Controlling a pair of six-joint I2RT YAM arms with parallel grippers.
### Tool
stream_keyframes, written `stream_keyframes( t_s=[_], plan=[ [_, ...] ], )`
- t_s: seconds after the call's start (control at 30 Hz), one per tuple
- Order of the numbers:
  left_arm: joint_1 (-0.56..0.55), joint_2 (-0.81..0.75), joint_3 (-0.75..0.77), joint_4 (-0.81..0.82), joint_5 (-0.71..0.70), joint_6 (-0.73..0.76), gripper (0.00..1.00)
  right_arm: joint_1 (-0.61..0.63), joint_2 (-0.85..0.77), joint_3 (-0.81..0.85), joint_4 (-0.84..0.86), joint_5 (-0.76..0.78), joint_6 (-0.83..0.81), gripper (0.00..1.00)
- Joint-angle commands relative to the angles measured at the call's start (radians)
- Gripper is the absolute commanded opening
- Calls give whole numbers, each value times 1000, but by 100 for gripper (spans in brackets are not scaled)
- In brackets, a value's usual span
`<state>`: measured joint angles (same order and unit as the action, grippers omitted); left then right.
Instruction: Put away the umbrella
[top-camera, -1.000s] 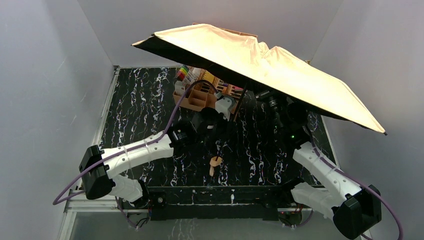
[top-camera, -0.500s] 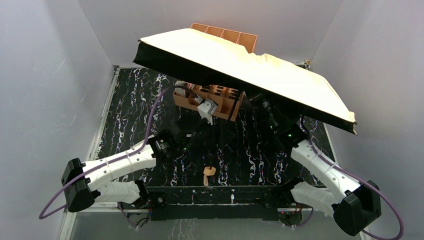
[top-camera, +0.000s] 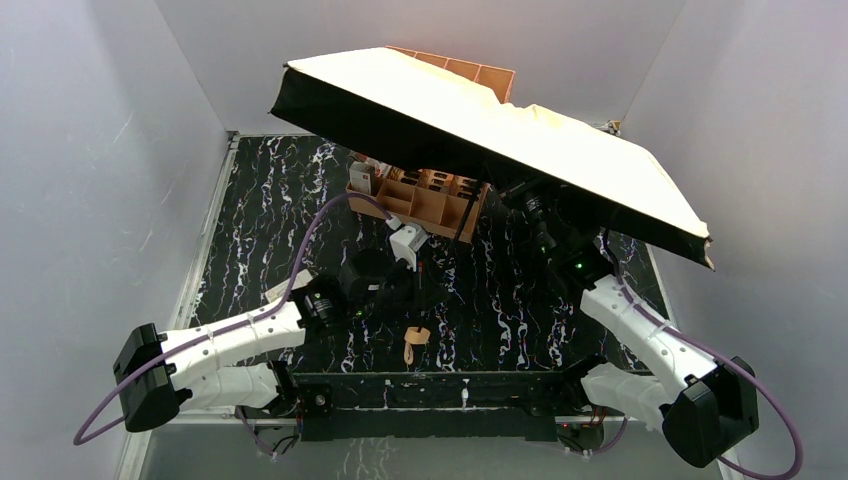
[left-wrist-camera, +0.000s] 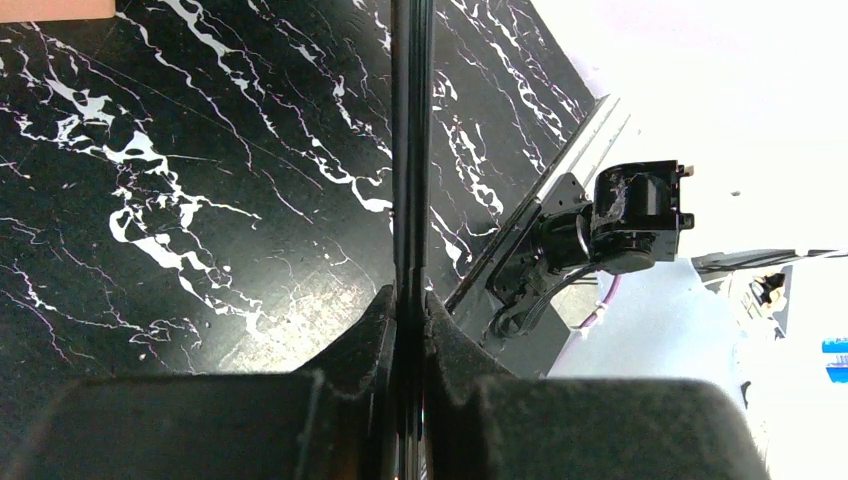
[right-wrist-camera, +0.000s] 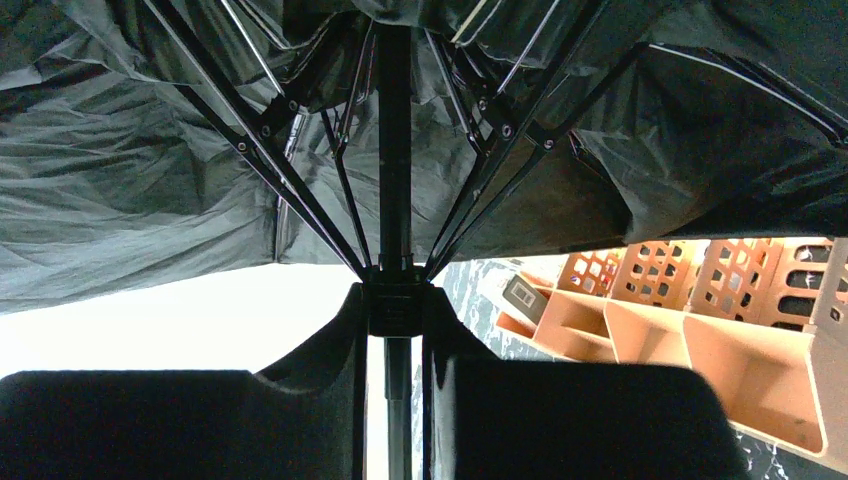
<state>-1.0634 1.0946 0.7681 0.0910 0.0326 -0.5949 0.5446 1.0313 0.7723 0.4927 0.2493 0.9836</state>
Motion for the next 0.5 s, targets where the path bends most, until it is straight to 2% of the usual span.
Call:
stream_keyframes(
  t_s=[0.0,0.1,0.27,0.47],
  plan=[
    [-4,-6,72,8,-60,13,0,-11,-12,91,-76,-68,-6,0],
    [-3,19,154,58,-144,56,0,15,-28,45,-116,-187,10,0],
    [-1,79,309,115,-183,148,0,93,-99,-104,-139,-163,80,0],
    [-1,116,357,97,-192,189,0,93,-140,-60,-213,-118,39,0]
  ],
)
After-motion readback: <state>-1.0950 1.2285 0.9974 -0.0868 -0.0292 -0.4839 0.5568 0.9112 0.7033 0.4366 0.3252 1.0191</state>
